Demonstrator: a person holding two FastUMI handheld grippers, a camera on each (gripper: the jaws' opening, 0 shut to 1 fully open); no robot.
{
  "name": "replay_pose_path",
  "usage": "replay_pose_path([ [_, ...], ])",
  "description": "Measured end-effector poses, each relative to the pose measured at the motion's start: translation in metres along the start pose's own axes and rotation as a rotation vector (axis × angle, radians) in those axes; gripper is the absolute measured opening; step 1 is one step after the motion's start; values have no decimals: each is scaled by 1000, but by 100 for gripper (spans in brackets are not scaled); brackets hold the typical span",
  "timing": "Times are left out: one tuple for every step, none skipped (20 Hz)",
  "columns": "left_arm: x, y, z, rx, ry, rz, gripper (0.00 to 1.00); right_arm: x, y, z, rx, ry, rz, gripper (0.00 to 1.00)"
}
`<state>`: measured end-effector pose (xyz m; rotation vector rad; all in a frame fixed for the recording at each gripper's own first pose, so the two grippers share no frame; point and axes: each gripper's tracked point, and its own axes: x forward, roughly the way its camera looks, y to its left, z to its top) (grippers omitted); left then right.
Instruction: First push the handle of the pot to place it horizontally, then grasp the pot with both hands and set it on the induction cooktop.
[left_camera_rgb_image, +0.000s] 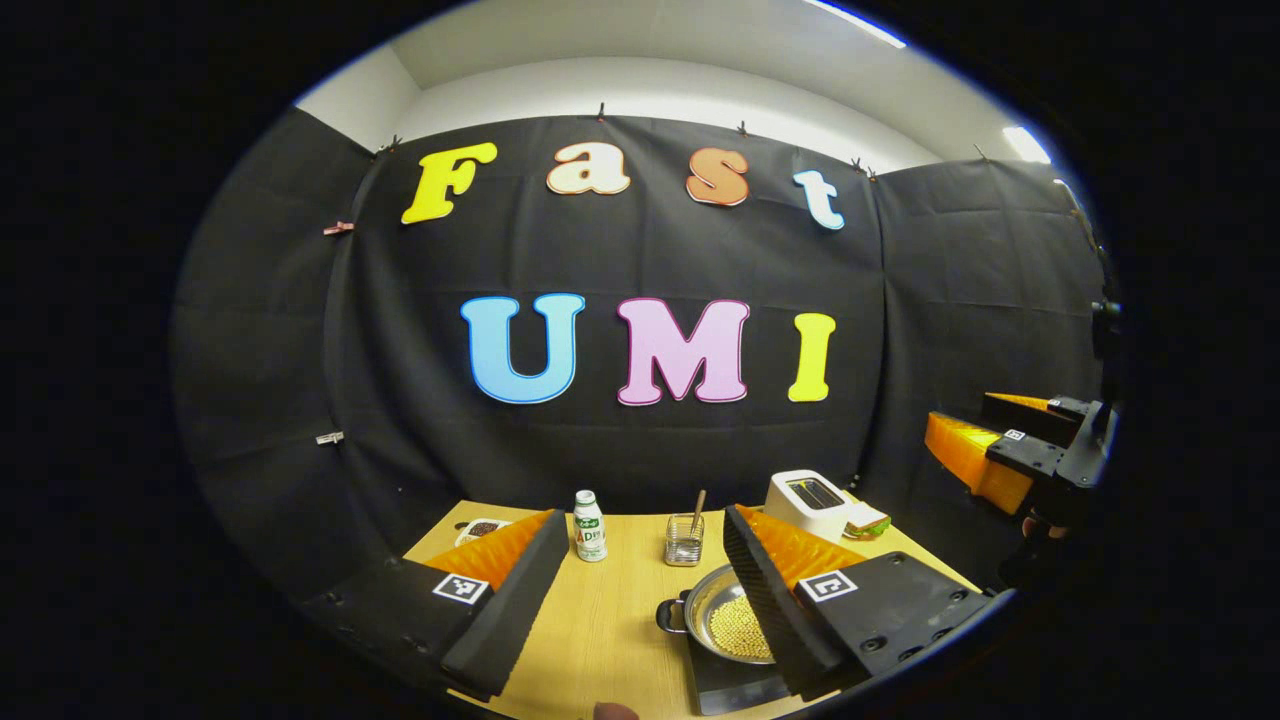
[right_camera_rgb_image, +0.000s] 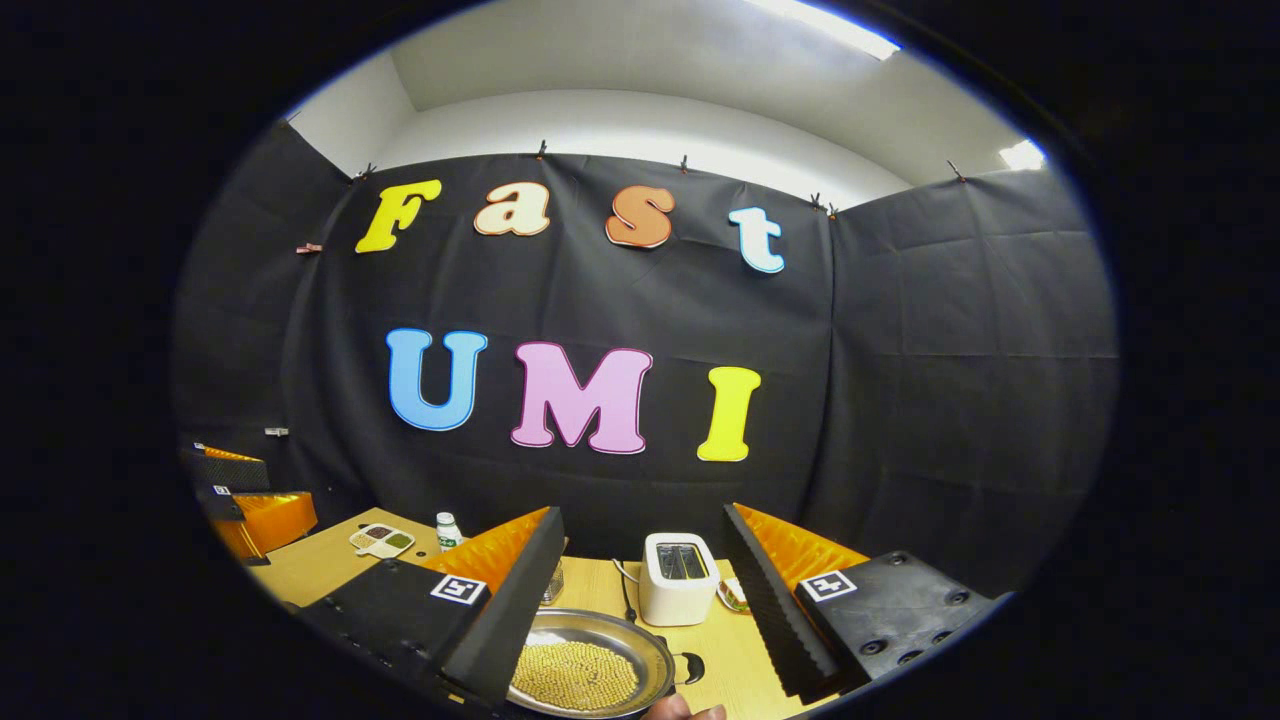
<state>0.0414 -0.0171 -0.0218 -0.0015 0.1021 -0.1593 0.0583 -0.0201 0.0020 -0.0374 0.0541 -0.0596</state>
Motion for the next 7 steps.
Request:
replay_pose_path([
  [2, -4, -1, -5, -4, -15, 97, 0, 0, 0, -3, 1, -3, 98],
  [4, -8, -1, -8, 0, -23, 99, -1, 0, -1, -6, 4, -6, 98],
  [7, -9, -3, -8, 4, -26, 97, -1, 0, -2, -8, 6, -5, 98],
  [9, -13, -3, -6, 6, -32, 97, -1, 1, -2, -11, 6, 0, 98],
  [12, -16, -1, -5, 3, -36, 97, -1, -1, -4, -17, 6, 4, 98],
  [13, -19, -1, -5, 1, -38, 97, 0, -2, -5, -20, 5, 10, 98],
  [16, -22, -1, -3, 2, -36, 97, 2, -3, -7, -18, 5, 15, 98],
])
